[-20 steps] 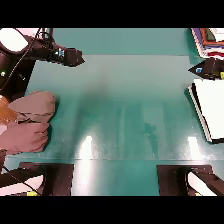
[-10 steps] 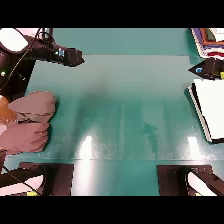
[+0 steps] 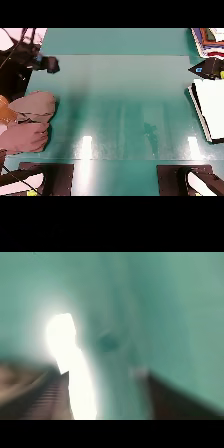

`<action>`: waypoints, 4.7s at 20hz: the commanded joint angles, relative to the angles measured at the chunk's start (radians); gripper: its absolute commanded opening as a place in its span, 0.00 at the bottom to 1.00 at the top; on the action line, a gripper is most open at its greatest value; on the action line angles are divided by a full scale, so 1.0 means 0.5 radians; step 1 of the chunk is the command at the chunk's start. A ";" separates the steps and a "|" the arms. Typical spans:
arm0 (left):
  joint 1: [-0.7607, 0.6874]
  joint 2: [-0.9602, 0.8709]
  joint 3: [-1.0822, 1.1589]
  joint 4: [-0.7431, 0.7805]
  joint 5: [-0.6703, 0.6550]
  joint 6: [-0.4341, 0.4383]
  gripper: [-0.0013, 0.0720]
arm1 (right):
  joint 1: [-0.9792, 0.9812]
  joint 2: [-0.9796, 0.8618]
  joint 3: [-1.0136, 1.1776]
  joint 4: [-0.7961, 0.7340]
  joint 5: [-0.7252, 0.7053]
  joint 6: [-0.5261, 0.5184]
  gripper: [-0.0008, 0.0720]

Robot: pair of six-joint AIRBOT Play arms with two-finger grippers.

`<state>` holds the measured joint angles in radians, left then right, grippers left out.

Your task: Fold the shirts.

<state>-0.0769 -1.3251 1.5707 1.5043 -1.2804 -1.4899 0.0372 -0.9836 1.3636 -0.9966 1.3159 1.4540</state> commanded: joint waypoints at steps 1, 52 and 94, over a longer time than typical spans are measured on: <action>0.230 0.002 -0.210 0.276 -0.161 -0.117 1.00 | 0.002 0.002 -0.001 0.000 0.000 0.001 0.03; -0.748 -0.576 0.058 -0.461 0.379 -0.057 0.77 | 0.002 0.017 0.671 0.106 -0.016 0.001 0.03; -0.256 0.042 0.174 -0.139 0.105 0.050 0.05 | 0.437 -0.568 -0.703 0.173 -0.827 -0.016 0.03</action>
<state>-0.2054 -1.4094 1.6444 1.3228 -1.2522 -1.4307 0.2890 -1.3323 0.9028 -0.8745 0.8577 1.4494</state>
